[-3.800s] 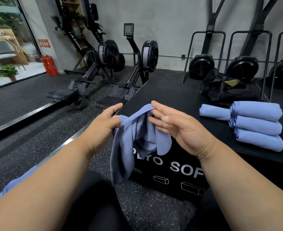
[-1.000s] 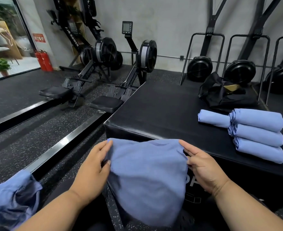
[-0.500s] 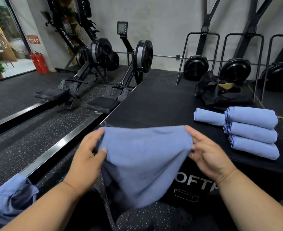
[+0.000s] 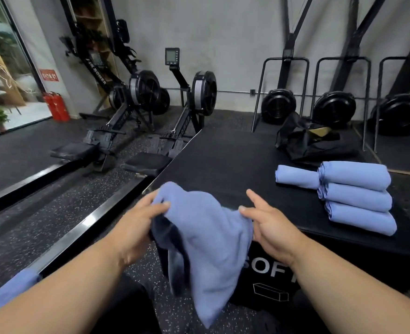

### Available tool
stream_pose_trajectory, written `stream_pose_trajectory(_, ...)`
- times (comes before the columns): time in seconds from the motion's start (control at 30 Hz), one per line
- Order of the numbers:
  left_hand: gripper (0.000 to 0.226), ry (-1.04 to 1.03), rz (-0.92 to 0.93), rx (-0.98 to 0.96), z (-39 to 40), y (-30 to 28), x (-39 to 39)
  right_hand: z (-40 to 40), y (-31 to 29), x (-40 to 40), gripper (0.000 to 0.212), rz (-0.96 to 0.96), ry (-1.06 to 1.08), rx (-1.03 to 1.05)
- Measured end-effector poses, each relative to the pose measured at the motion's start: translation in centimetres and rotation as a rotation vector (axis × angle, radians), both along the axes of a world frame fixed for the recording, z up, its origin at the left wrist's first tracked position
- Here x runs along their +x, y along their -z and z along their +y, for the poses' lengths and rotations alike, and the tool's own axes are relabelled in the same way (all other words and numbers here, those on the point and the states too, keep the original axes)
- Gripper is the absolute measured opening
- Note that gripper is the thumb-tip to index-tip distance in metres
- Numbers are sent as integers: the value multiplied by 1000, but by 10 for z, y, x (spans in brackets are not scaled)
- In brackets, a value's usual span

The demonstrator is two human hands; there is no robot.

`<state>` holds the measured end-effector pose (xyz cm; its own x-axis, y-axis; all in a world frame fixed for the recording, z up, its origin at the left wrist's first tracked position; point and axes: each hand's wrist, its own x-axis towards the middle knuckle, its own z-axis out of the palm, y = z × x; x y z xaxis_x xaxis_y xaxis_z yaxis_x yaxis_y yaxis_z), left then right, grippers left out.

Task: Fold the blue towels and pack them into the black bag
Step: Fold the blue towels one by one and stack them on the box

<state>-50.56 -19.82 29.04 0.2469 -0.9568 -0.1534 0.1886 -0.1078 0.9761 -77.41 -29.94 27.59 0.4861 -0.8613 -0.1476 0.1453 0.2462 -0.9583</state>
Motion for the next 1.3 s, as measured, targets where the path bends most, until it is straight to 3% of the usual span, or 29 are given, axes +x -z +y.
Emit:
stream_pose_trajectory(0.03,38,33,-92,53,3,7,-5,3,2,3,76,54,-3,-27)
stream_pose_trajectory(0.1,40,-104,-129,81,-6,5,-2,-1,2,3,70,38,57,-98)
stream_pose_trajectory(0.17,43,-266,48,-41,-15,-8,13,-8,-6,-2,65,-90,118,-65)
stream_pose_trajectory(0.23,50,-269,127,-84,-15,-10,18,-5,-4,-6,63,-64,68,-33)
stream_pose_trajectory(0.3,67,-98,-78,51,-2,3,8,10,2,-6,60,111,-74,-99)
stream_pose_trajectory(0.37,75,-40,-206,153,-1,12,5,13,2,-4,53,163,-72,-176)
stream_pose_trajectory(0.5,67,-266,127,-70,-9,-17,20,-5,-21,-8,51,-205,130,-70)
stream_pose_trajectory(0.6,99,-146,34,55,10,-13,4,12,-13,-4,61,-25,-48,-52)
stream_pose_trajectory(0.67,104,-36,-119,173,20,-5,-15,26,-4,5,63,103,-144,-98)
stream_pose_trajectory(0.73,95,-57,-169,164,16,-5,-14,24,-5,10,60,35,-74,-135)
stream_pose_trajectory(0.83,61,-166,-7,-15,10,-27,0,17,-22,6,57,-232,83,-51)
stream_pose_trajectory(0.9,60,-232,72,-27,9,-35,10,24,-22,8,60,-119,6,-65)
stream_pose_trajectory(0.97,56,-166,-10,32,15,-35,15,37,-13,13,73,125,-118,-137)
stream_pose_trajectory(1.0,57,-129,-68,64,18,-32,16,41,-11,16,78,159,-114,-158)
stream_pose_trajectory(1.07,55,-141,-112,75,22,-28,20,39,-13,17,80,52,-8,-175)
stream_pose_trajectory(1.17,43,-242,-31,1,21,-30,28,32,-23,13,74,-174,112,-67)
stream_pose_trajectory(1.3,40,-179,11,32,28,-26,22,49,-10,21,70,-44,-111,-33)
